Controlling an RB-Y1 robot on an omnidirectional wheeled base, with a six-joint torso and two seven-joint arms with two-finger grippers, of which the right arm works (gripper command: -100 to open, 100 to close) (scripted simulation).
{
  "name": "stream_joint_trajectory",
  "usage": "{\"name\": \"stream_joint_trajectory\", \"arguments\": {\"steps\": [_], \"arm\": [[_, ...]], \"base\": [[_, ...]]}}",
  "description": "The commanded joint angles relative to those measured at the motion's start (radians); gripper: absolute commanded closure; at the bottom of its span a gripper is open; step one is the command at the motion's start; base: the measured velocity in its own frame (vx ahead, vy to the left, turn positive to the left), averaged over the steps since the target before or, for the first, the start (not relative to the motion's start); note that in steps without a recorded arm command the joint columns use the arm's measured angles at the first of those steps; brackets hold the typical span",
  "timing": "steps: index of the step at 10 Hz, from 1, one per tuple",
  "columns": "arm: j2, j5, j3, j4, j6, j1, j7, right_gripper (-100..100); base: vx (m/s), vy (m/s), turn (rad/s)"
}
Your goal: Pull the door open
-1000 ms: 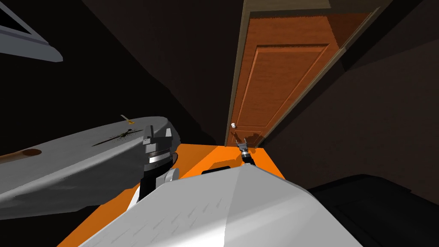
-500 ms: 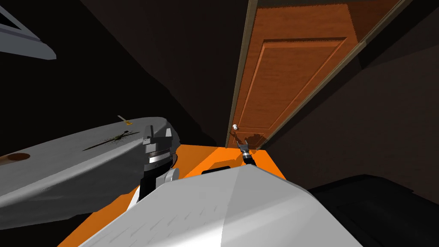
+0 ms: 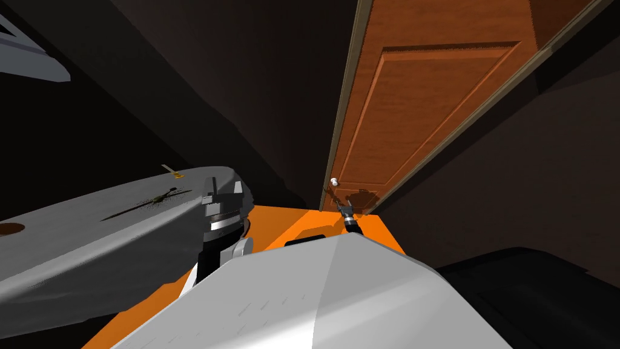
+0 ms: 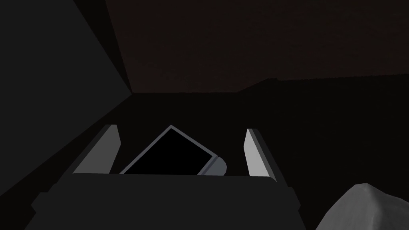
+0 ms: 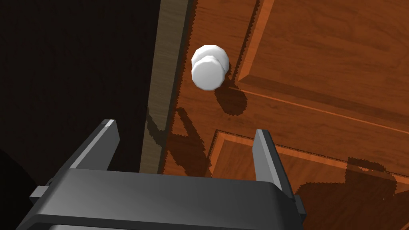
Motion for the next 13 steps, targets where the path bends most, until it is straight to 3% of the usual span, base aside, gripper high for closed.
{"name": "stream_joint_trajectory", "arguments": {"steps": [1, 13], "arm": [[-0.005, -0.011, 0.003, 0.021, -0.003, -0.005, -0.028, -100], [-0.050, -0.089, 0.028, 0.195, -0.044, -0.044, -0.233, -100]], "base": [[0.084, 0.010, 0.014], [0.102, 0.000, 0.020]]}}
